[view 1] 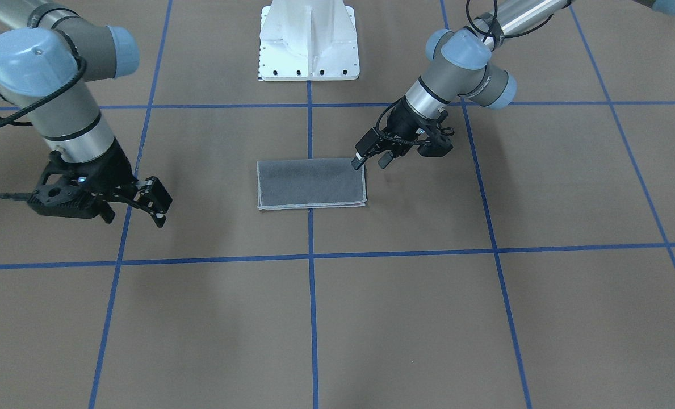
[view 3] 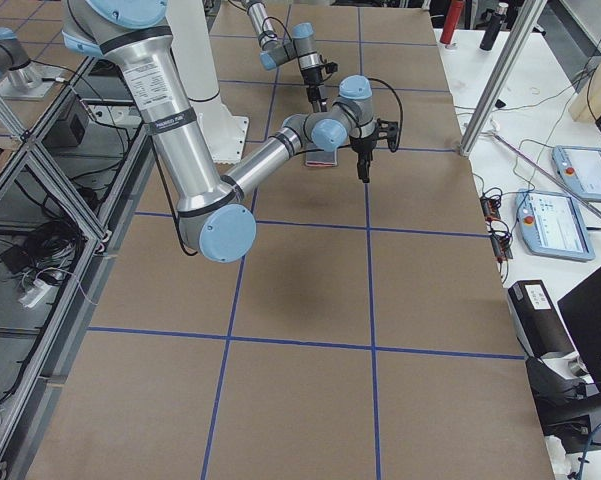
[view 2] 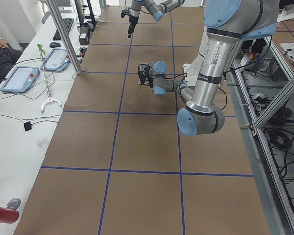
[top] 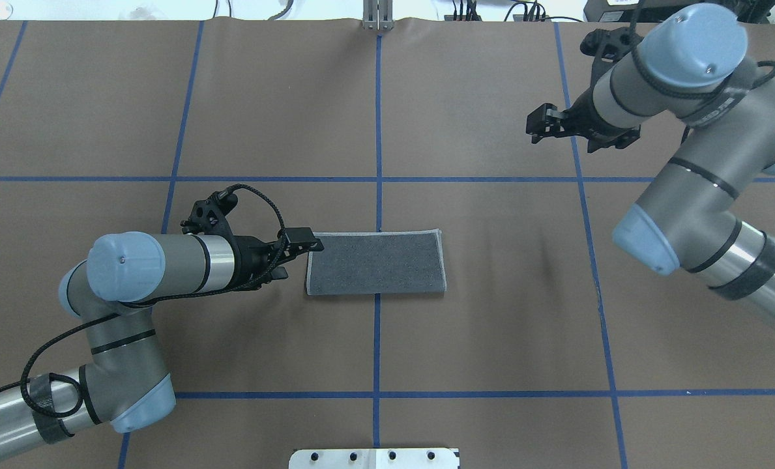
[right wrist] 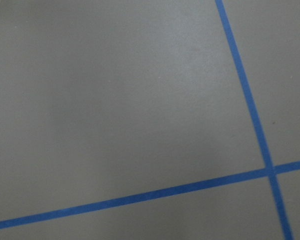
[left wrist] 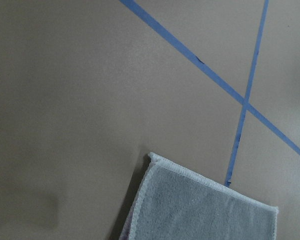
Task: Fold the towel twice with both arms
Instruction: 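Raise the right arm away while the left gripper moves to the strip's end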
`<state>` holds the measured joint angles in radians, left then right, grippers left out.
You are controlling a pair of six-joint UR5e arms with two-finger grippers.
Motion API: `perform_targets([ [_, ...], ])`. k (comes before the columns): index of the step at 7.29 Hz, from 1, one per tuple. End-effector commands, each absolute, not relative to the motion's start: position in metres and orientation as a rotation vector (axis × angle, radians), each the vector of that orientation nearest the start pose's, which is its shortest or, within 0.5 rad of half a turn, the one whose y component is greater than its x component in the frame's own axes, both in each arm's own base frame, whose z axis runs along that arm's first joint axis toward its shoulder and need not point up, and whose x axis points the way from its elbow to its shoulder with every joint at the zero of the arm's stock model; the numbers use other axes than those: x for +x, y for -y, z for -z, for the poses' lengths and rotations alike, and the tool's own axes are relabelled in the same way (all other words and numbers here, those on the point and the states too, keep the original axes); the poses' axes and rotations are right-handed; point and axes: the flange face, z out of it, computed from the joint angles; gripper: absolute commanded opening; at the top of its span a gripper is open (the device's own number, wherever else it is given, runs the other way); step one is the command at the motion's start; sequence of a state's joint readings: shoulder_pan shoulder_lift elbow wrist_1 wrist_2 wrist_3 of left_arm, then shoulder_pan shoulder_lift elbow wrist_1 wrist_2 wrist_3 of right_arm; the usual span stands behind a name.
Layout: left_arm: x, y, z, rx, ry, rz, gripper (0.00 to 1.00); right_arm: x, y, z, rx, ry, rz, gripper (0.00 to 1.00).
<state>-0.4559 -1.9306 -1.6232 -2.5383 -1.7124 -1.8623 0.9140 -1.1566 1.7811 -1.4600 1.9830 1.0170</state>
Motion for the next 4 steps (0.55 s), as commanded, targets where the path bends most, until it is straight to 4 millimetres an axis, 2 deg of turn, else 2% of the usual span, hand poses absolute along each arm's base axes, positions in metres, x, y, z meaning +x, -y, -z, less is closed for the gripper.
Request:
perform_targets([
  [1, 0.522, 0.368, -0.326, -0.02, -1.398, 0.556, 0.93, -0.238, 0.577, -0.355, 0.223, 0.729, 0.028, 1.0],
  [2, 0.527, 0.361, -0.323, -0.022, -1.398, 0.551, 0.93, -0.217, 0.578, -0.375, 0.235, 0.704, 0.08, 1.0],
  [3, 0.531, 0.356, -0.326, -0.016, -1.39, 0.55, 0.93, -0.206, 0.579, -0.382, 0.244, 0.694, 0.093, 1.0],
  [4, 0.534, 0.352, -0.328, -0.02, -1.387, 0.546, 0.91, -0.206, 0.578, -0.382, 0.245, 0.696, 0.094, 1.0],
])
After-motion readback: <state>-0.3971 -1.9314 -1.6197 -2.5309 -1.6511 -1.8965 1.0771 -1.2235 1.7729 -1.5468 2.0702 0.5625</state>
